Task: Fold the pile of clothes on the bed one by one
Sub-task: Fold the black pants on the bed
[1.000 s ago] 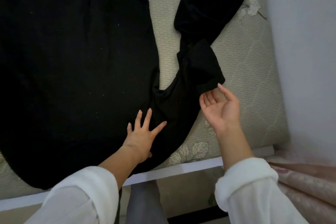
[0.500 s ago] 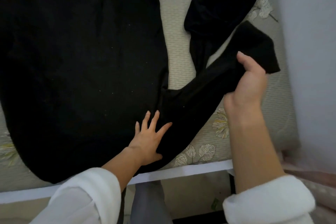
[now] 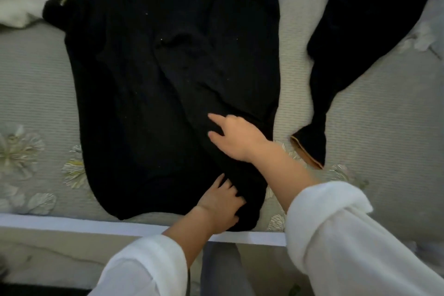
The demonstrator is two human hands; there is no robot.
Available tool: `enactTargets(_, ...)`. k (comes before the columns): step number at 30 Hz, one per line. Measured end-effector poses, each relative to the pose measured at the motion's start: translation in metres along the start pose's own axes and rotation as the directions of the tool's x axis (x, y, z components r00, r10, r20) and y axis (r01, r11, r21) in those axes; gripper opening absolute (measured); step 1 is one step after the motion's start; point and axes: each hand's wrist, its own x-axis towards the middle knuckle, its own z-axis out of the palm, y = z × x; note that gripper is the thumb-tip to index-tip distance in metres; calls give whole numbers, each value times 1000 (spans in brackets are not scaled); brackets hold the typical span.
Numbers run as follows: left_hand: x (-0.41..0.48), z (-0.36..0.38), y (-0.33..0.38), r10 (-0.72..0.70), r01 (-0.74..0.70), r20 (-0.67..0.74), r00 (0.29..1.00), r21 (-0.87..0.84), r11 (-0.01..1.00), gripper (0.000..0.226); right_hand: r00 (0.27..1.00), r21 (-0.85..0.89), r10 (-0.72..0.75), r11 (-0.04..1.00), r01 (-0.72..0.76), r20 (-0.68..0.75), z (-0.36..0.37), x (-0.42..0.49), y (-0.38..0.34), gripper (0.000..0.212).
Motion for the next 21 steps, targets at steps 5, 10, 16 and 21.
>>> enactTargets(5, -19, 14, -17, -41, -46, -277, 960, -300, 953, 45, 957, 163, 194, 973, -161, -214, 38, -25, 40, 36)
enactTargets(10, -18, -9, -71, -846, 101, -195, 496, -955, 279, 23, 956, 44, 252, 968, -248, -151, 53, -42, 61, 39)
enactTargets(16, 5, -79, -167, -940, -212, 203, 273, -941, -265, 39, 895, 277, 339, 925, -261, -289, 59, -33, 65, 72)
enactTargets(21, 29, -138, -211, -918, -296, 233, 320, -896, -331, 53, 836, 476, 498, 807, -350, -230, 50, -15, 67, 76)
